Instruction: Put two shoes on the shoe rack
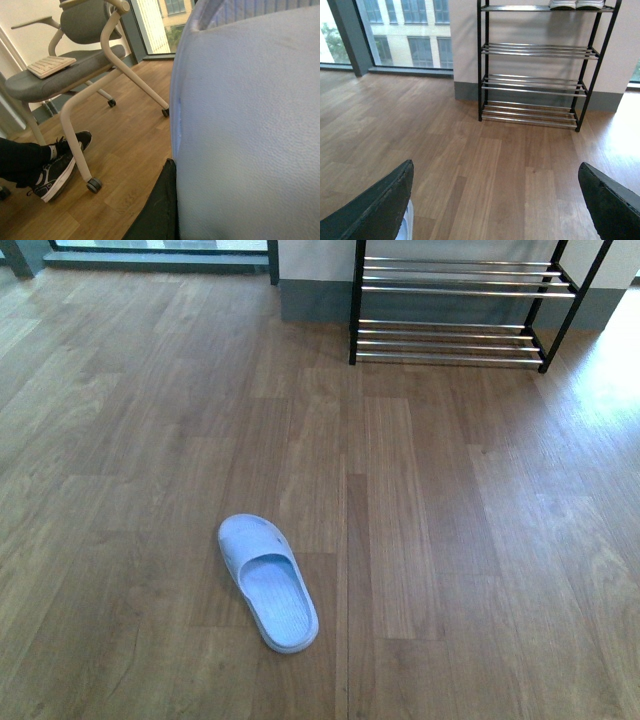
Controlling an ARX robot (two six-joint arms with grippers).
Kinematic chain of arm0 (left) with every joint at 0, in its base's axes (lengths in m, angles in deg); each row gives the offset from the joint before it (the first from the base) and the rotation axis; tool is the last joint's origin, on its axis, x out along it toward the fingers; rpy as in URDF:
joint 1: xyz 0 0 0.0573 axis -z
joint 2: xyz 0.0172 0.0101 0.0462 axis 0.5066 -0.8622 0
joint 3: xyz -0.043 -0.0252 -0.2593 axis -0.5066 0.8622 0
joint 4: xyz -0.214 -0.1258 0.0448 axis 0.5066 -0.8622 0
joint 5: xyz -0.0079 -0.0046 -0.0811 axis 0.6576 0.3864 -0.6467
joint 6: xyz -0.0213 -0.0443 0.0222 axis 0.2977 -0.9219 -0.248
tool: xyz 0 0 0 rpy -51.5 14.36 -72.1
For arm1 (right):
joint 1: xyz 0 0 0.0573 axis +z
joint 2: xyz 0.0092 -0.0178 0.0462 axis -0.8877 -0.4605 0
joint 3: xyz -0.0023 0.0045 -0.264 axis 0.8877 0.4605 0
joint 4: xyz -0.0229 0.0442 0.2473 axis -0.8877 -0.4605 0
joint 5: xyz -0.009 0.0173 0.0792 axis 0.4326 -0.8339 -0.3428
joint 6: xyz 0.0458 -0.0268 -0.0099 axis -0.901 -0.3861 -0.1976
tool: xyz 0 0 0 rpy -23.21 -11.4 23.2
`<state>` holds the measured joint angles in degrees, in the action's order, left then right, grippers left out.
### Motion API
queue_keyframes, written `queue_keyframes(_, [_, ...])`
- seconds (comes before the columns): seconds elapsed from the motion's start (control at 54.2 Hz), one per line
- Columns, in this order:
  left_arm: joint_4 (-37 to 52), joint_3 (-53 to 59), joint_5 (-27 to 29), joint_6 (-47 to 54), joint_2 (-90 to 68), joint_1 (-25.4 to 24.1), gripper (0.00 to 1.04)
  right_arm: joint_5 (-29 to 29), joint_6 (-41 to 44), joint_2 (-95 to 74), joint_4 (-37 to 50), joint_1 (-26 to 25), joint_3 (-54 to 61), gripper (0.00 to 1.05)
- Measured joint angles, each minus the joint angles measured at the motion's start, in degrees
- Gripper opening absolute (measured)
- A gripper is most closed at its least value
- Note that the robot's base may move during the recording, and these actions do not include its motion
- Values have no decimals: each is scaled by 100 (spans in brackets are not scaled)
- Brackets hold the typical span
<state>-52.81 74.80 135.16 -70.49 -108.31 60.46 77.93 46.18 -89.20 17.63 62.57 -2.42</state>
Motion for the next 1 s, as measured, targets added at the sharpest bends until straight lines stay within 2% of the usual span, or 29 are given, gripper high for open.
queue_keyframes(0.775, [0, 7, 17, 0, 0, 0, 2, -13, 0, 2, 0, 0, 0, 95])
queue_keyframes(0.794, [0, 7, 17, 0, 0, 0, 2, -153, -9, -42, -55, -35, -20, 95])
queue_keyframes(0.831, [0, 7, 20, 2, 0, 0, 2, -979, 68, -413, -490, -243, -179, 95])
queue_keyframes(0.886, [0, 7, 11, 0, 0, 0, 2, -1530, 273, -1207, -267, -308, -282, 95])
queue_keyframes(0.923, [0, 7, 0, 2, 0, 0, 2, -1637, 555, -2181, 317, -286, -356, 95])
queue_keyframes(0.997, [0, 7, 4, 0, 0, -2, 2, -1405, 1019, -3779, 1377, -190, -627, 95])
